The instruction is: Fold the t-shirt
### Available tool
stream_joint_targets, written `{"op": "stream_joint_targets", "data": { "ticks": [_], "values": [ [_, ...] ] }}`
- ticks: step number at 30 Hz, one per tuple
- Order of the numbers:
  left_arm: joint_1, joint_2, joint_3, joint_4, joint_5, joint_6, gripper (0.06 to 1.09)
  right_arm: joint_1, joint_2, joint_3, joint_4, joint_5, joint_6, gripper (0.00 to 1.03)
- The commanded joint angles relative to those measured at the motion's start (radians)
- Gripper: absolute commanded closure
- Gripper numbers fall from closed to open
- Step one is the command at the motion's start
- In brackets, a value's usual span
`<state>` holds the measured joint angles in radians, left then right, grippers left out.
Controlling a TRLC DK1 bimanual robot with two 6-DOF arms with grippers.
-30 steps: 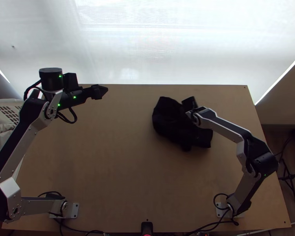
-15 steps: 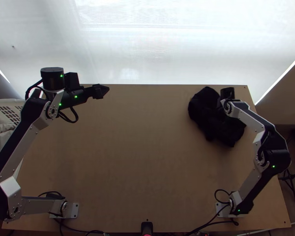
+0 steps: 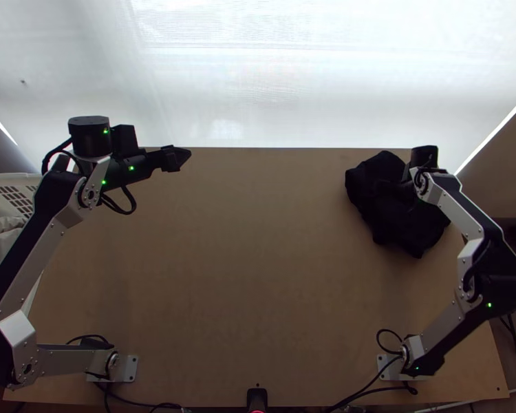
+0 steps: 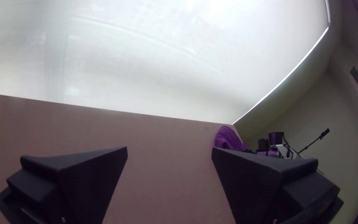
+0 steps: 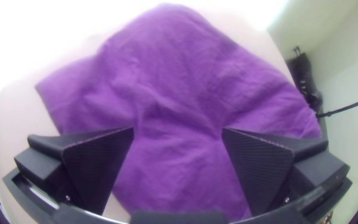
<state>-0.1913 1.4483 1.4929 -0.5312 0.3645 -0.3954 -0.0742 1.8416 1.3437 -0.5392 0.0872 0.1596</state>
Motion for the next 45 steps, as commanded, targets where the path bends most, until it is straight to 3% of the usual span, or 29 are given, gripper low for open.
{"op": "stream_joint_targets", "data": {
  "ticks": [1,17,26,31,38,43,45],
  "values": [
    [0.003,-0.005,0.004,-0.001,-0.001,0.0,0.1,0.045,-0.165,0.02,-0.001,-0.004,-0.002,0.04],
    [0.003,-0.011,0.018,-0.016,-0.002,-0.011,0.1,0.155,0.165,0.227,0.048,-0.006,0.0,0.04],
    [0.013,-0.014,0.012,-0.015,-0.002,-0.016,0.1,0.209,0.268,0.175,0.031,-0.006,0.044,0.04],
    [0.003,0.0,0.013,-0.003,-0.002,-0.022,0.1,0.208,0.163,0.183,0.005,-0.006,0.046,0.04],
    [0.0,0.012,0.012,0.004,-0.002,-0.023,0.1,0.119,-0.16,0.081,-0.053,-0.006,0.032,0.04],
    [0.004,-0.034,-0.023,0.011,-0.042,-0.016,0.1,0.088,-0.447,-0.14,-0.036,-0.007,-0.045,0.04],
    [0.021,-0.081,-0.076,0.068,-0.087,-0.008,0.1,0.099,-0.568,-0.212,-0.013,-0.041,-0.115,0.04]
  ]
}}
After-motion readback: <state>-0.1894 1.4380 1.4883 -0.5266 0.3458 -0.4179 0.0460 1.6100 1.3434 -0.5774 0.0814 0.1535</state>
